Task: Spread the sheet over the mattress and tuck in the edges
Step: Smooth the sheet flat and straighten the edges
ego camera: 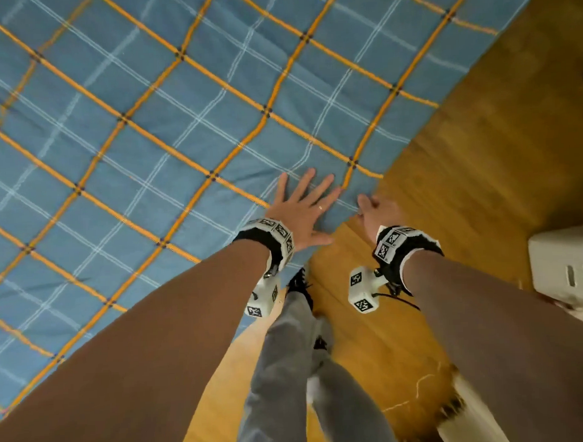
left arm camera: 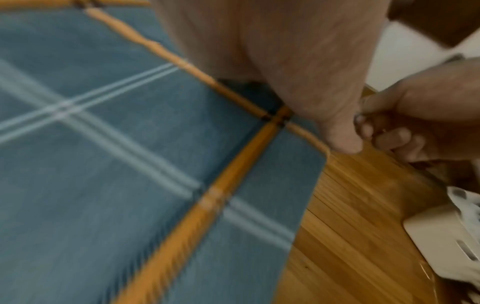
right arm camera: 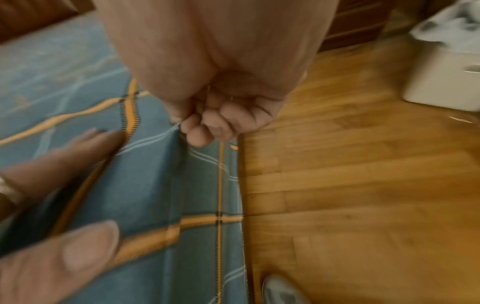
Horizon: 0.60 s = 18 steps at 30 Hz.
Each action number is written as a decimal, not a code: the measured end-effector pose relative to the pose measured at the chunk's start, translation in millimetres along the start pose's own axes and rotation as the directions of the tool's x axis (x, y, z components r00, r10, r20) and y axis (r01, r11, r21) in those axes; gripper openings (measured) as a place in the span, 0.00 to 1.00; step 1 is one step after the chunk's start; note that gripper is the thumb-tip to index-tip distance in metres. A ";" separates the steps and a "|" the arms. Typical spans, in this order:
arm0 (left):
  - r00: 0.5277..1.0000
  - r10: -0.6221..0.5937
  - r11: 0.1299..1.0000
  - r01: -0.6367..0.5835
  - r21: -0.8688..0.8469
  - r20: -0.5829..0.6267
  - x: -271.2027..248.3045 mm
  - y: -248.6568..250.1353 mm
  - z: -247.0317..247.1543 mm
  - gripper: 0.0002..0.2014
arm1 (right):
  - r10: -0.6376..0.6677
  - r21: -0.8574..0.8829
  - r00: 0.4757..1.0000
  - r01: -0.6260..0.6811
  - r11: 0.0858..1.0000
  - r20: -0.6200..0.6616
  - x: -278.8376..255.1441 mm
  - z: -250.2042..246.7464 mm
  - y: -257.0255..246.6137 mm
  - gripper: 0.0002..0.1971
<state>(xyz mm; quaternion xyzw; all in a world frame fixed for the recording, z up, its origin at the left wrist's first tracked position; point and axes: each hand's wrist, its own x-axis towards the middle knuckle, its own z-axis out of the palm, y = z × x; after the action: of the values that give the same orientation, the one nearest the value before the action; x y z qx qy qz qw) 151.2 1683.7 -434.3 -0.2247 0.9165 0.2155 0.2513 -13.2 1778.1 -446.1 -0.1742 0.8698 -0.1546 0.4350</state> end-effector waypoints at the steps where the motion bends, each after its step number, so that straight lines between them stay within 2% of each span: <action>1: 0.998 0.060 0.998 -0.060 -0.019 -0.003 8.6 1.6 -10.9 0.46 | 0.056 0.044 0.998 -0.056 0.997 0.010 -0.4 -0.9 4.4 0.18; 2: 0.997 0.067 0.996 -0.069 -0.048 -0.043 16.6 -0.2 -24.6 0.43 | 0.121 0.107 0.992 -0.123 0.987 0.025 0.8 -4.5 2.6 0.18; 4: 0.983 -0.049 0.990 0.025 -0.142 -0.174 27.5 -9.8 -58.6 0.36 | 0.228 0.155 0.973 -0.231 0.961 0.039 8.2 -15.3 -15.4 0.21; 6: 0.953 -0.200 0.971 0.163 -0.173 -0.227 31.4 -27.0 -90.0 0.33 | 0.258 0.001 0.966 -0.258 0.966 -0.032 19.6 -35.4 -45.0 0.28; 8: 0.915 -0.328 0.937 0.285 -0.200 -0.233 34.6 -49.9 -115.7 0.34 | 0.183 -0.187 0.972 -0.209 0.960 -0.148 29.5 -58.9 -78.8 0.28; 10: 0.858 -0.472 0.868 0.413 -0.275 -0.202 40.2 -76.5 -133.3 0.35 | -0.025 -0.349 0.978 -0.050 0.936 -0.207 36.8 -76.1 -114.5 0.26; 12: 0.780 -0.607 0.769 0.527 -0.363 -0.153 44.8 -102.9 -140.0 0.37 | -0.291 -0.482 0.938 0.170 0.859 -0.187 46.1 -78.6 -151.1 0.25; 13: 0.751 -0.649 0.725 0.564 -0.395 -0.119 47.1 -113.8 -140.6 0.38 | -0.390 -0.523 0.911 0.269 0.809 -0.134 53.8 -74.8 -167.5 0.27; 14: 0.737 -0.670 0.700 0.587 -0.406 -0.088 50.2 -124.1 -139.6 0.39 | -0.467 -0.558 0.883 0.360 0.748 -0.057 61.3 -69.9 -184.8 0.29; 16: 0.743 -0.666 0.707 0.596 -0.381 -0.073 59.0 -141.3 -134.8 0.40 | -0.565 -0.615 0.816 0.507 0.603 0.119 81.5 -55.4 -212.4 0.32; 18: 0.746 -0.660 0.721 0.596 -0.353 -0.089 74.2 -156.0 -130.1 0.39 | -0.583 -0.638 0.770 0.590 0.494 0.261 106.3 -38.3 -229.5 0.32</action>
<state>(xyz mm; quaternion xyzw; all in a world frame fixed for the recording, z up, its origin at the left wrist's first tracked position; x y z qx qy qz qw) 127.7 1469.3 -418.1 -0.5803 0.7615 0.2298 0.1747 -65.2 1531.4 -402.3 -0.6081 0.7478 0.0426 0.2633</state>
